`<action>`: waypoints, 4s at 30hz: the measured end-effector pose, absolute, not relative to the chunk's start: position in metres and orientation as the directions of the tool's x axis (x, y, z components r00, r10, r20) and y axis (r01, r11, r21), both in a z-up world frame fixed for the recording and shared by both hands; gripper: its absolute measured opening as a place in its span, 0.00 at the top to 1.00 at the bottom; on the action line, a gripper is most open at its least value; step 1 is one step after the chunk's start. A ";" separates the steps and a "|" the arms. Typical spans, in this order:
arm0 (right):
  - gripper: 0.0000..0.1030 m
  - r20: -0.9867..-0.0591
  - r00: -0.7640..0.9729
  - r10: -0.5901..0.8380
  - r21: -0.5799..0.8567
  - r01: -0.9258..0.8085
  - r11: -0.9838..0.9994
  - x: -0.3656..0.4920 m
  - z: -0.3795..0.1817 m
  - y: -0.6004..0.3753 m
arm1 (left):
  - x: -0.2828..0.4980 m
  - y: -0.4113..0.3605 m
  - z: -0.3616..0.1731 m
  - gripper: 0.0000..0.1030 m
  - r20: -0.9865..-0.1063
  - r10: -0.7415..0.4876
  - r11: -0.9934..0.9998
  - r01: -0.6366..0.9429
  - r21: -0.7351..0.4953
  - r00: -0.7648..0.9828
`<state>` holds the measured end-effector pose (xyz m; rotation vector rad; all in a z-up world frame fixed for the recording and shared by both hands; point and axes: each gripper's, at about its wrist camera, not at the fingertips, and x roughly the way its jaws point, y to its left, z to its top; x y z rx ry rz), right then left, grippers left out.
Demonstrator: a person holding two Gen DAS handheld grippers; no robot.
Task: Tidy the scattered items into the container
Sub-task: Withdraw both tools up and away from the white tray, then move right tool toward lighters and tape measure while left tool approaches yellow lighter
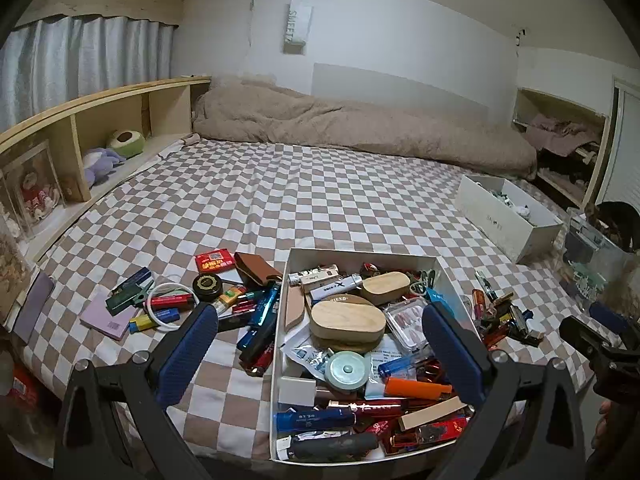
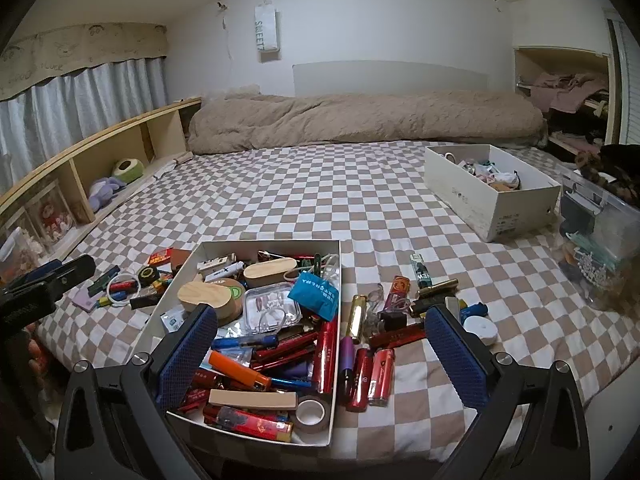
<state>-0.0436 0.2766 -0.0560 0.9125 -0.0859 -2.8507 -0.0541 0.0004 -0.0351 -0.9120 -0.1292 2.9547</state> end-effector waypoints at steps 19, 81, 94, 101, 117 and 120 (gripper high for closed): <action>0.00 -0.558 -0.817 -0.148 0.157 0.072 -0.985 -0.049 -0.054 0.315 | -0.062 -0.043 -0.045 0.00 -0.568 0.027 -0.996 0.029 -0.089 -0.822; 0.00 -0.890 -0.445 0.105 -0.052 -0.128 -0.990 -0.127 -0.224 0.421 | -0.124 -0.193 -0.200 0.00 -0.819 -0.022 -0.995 0.090 -0.037 -0.573; 0.00 -0.885 -0.456 0.096 -0.043 -0.124 -0.991 -0.126 -0.224 0.425 | -0.178 -0.172 -0.210 0.00 -0.834 -0.120 -0.992 0.095 0.082 -0.538; 0.00 -0.885 -0.455 0.097 -0.045 -0.124 -0.991 -0.127 -0.223 0.425 | -0.186 -0.175 -0.213 0.00 -0.784 -0.141 -0.990 0.102 0.099 -0.605; 0.00 -0.883 -0.459 0.095 -0.043 -0.123 -0.991 -0.127 -0.224 0.424 | -0.179 -0.197 -0.209 0.22 -0.731 -0.207 -0.968 0.245 0.056 -0.651; 0.00 -0.883 -0.459 0.096 -0.044 -0.123 -0.991 -0.127 -0.224 0.424 | -0.178 -0.202 -0.209 0.22 -0.729 -0.197 -0.965 0.262 0.025 -0.656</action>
